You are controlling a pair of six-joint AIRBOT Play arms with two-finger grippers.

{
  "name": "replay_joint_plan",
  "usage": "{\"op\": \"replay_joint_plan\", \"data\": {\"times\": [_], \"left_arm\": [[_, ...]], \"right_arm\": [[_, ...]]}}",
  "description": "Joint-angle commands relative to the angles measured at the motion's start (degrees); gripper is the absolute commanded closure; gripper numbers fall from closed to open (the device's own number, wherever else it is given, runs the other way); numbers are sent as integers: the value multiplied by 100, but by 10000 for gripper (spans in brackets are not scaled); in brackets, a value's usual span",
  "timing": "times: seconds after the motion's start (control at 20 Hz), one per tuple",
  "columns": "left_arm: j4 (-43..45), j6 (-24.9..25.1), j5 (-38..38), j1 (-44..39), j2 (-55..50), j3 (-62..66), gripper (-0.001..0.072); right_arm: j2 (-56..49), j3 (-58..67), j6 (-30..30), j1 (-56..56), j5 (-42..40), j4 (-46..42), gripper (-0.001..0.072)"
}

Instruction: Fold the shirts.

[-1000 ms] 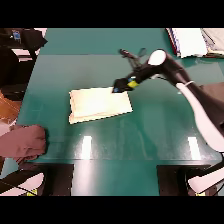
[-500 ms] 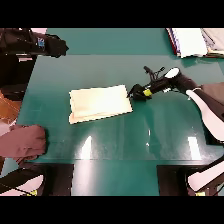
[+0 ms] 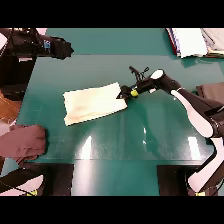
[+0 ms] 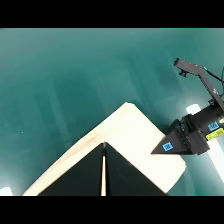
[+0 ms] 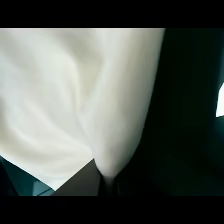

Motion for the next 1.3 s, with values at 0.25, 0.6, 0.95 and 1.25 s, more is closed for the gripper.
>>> {"op": "replay_joint_plan", "data": {"times": [0.25,0.6,0.95,1.25], "left_arm": [[-96,153,50,-1025,-4,-2,682],[-181,142,378,-1504,-4,-2,682],[-190,76,446,-1504,-4,-2,682],[-190,-31,437,-1504,-4,-2,682]], "right_arm": [[1309,885,1316,-1620,243,-2188,697],[2367,887,1821,-4527,555,-2938,697],[2459,890,1744,-5707,186,-2896,697],[2570,2041,1650,-5598,-24,-2903,697]]}}
